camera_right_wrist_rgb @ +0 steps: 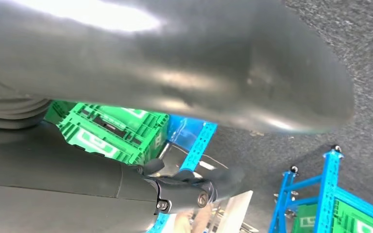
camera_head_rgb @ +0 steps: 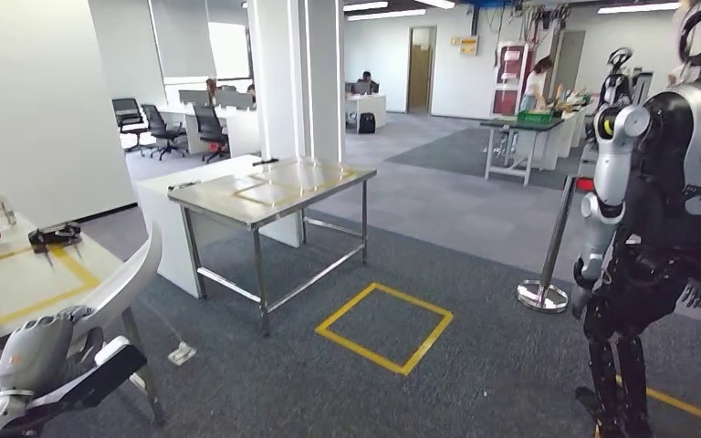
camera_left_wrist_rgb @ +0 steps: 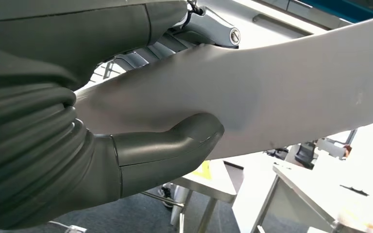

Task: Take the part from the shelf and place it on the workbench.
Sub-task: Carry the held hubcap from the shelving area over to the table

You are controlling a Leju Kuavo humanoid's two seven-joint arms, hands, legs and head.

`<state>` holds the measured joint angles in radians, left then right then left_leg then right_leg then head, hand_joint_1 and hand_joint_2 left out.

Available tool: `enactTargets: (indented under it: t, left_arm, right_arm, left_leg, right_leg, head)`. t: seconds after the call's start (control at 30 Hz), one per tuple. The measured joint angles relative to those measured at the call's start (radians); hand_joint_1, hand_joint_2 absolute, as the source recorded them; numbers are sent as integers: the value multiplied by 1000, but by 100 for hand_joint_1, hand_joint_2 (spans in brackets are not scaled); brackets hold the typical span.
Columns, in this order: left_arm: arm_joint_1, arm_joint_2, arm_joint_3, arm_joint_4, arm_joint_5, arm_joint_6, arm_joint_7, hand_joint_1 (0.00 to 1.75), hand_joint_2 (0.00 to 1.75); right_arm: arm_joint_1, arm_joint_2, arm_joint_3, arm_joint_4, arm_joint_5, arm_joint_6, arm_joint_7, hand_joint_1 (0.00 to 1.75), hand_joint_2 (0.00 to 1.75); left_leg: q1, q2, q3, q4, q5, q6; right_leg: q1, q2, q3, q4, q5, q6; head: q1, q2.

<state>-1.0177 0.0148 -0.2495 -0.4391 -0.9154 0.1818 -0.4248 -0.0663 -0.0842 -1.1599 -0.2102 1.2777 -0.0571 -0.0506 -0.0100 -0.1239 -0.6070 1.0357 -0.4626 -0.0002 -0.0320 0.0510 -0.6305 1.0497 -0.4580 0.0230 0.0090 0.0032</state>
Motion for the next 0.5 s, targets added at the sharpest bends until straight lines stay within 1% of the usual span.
enactTargets:
  t: [0.03, 0.07, 0.1, 0.13, 0.17, 0.2, 0.23, 0.27, 0.3, 0.33, 0.37, 0.4, 0.43, 0.47, 0.5]
  left_arm:
    - [1, 2, 0, 0, 0, 0, 0, 157, 175]
    - [0, 5, 0, -1, 0, 0, 0, 157, 175]
    - [-1, 7, 0, -1, 0, 0, 0, 157, 175]
    - [-2, 7, 0, -1, 0, 0, 0, 157, 175]
    - [-2, 7, 0, 0, 0, 0, 0, 157, 175]
    - [-1, 7, 0, 1, 0, 0, -1, 157, 175]
    - [2, 7, 0, 2, 0, 0, -1, 157, 175]
    - [4, 8, 0, 3, 0, -1, -1, 157, 175]
    - [6, 8, 0, 3, 0, -1, -1, 157, 175]
    - [6, 9, 0, 2, 0, -2, -1, 157, 175]
    - [4, 10, 0, 1, 0, -2, -1, 157, 175]
    - [1, 9, 0, 1, 1, -2, -1, 157, 175]
    - [-1, 8, 0, 0, 1, -2, -1, 157, 175]
    - [-3, 8, 0, 0, 2, -2, -1, 157, 175]
    - [-4, 9, 0, 0, 2, -2, -1, 157, 175]
  right_arm:
    - [-2, 1, 0, 0, 0, 0, 0, 0, 0]
    - [-3, 1, 0, 0, 0, 0, -1, 0, 0]
    - [-4, 1, 0, 0, 0, 0, -1, 0, 0]
    - [-4, 1, 0, 0, 0, 0, -2, 0, 0]
    - [-3, 1, 0, 0, 0, 0, -2, 0, 0]
    - [-2, 1, 0, 0, 0, 0, -2, 0, 0]
    - [-1, 1, -1, 0, 0, 0, -2, 0, 0]
    - [-1, 1, -1, 0, 0, 0, -3, 0, 0]
    - [-1, 1, -1, 0, 0, 0, -3, 0, 0]
    - [-1, 1, -1, 0, 0, 0, -4, 0, 0]
    - [-1, 1, -2, 0, 0, 0, -4, 0, 0]
    - [-1, 1, -2, 0, 0, 0, -5, 0, 0]
    - [-1, 2, -2, 0, 0, 0, -5, 0, 0]
    - [-1, 2, -3, 0, 0, 0, -5, 0, 0]
    - [-2, 2, -4, 0, 0, 1, -5, 0, 0]
  left_leg:
    - [1, -3, 0, -2, 0, -6]
    - [-1, 11, -3, 5, -5, -11]
    - [-3, 36, -16, 31, -18, -16]
    - [-3, 67, -40, 79, -39, -20]
    - [-2, 95, -76, 145, -65, -24]
    - [0, 108, -116, 216, -89, -27]
    - [3, 114, -149, 267, -99, -29]
    - [4, 117, -166, 285, -91, -30]
    - [5, 121, -159, 259, -62, -28]
    - [4, 132, -133, 196, -19, -23]
    - [-2, 157, -99, 121, 19, -15]
    - [-9, 181, -66, 55, 43, -7]
    - [-15, 200, -46, 12, 53, 0]
    - [-20, 208, -38, -6, 50, 6]
    - [-22, 197, -36, -11, 47, 10]
  right_leg:
    - [-1, -10, 4, -3, 0, -6]
    - [-2, -20, 9, -6, -1, -14]
    - [-4, -29, 16, -10, -3, -21]
    - [-4, -39, 22, -12, -6, -27]
    - [-2, -49, 27, -13, -10, -32]
    - [-1, -59, 30, -13, -14, -34]
    - [-1, -70, 34, -13, -18, -36]
    - [0, -80, 40, -13, -23, -35]
    - [0, -90, 47, -13, -28, -35]
    - [2, -101, 56, -13, -34, -33]
    - [3, -112, 65, -13, -41, -31]
    - [6, -122, 73, -14, -48, -27]
    - [10, -132, 78, -15, -53, -23]
    - [12, -144, 82, -17, -57, -18]
    - [14, -156, 86, -20, -61, -12]
  head:
    - [1, 0]
    - [0, 0]
    - [-1, 0]
    - [-2, 0]
    - [-5, 0]
    - [-5, 0]
    - [-6, 0]
    - [-7, 0]
    - [-8, 0]
    - [-9, 0]
    - [-10, 0]
    - [-11, 0]
    - [-11, 0]
    - [-10, 0]
    - [-10, 0]
